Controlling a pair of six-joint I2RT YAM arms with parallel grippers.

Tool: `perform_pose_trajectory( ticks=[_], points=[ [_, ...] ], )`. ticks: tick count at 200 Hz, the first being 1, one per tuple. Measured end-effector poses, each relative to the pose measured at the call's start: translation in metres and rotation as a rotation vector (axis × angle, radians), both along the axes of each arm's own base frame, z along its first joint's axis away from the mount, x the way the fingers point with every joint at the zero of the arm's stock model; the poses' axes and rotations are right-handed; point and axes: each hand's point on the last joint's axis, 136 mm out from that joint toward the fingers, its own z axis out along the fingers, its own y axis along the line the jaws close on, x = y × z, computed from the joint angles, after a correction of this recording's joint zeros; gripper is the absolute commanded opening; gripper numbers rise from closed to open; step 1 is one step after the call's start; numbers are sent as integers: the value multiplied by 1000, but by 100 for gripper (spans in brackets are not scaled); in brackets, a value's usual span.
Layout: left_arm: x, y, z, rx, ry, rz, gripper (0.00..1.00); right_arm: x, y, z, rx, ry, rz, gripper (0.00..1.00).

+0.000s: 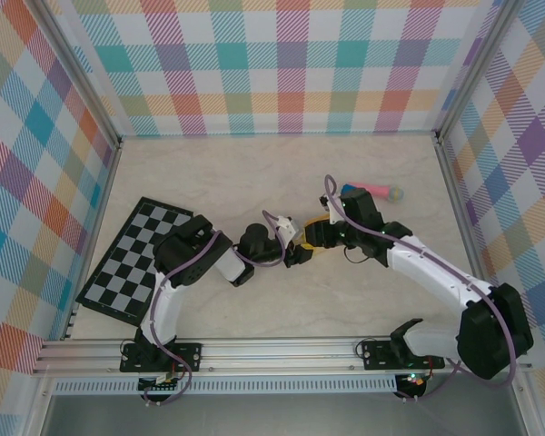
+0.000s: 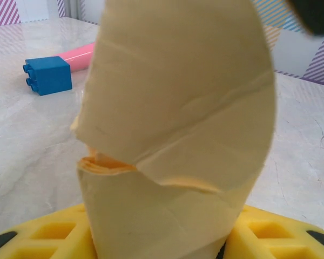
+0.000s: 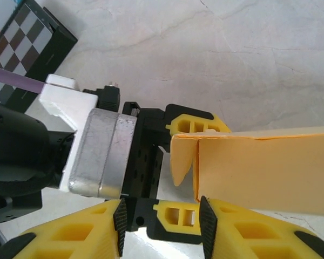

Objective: Fold the paper box

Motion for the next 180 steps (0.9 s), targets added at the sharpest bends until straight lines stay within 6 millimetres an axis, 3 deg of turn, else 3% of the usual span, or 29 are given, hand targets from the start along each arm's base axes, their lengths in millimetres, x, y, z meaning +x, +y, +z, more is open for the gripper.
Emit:
perform_pose_trajectory(
  ticks=[26, 73, 180],
  points=[
    [1, 0, 1, -12, -5, 3, 44, 3, -1, -9, -27, 4, -2, 42],
    [0, -1, 1, -16, 1, -2, 38, 11, -2, -5, -34, -34, -18, 39],
    [-5, -3, 1, -18, 4, -28, 37, 24, 0, -7, -95, -53, -6, 20]
  ],
)
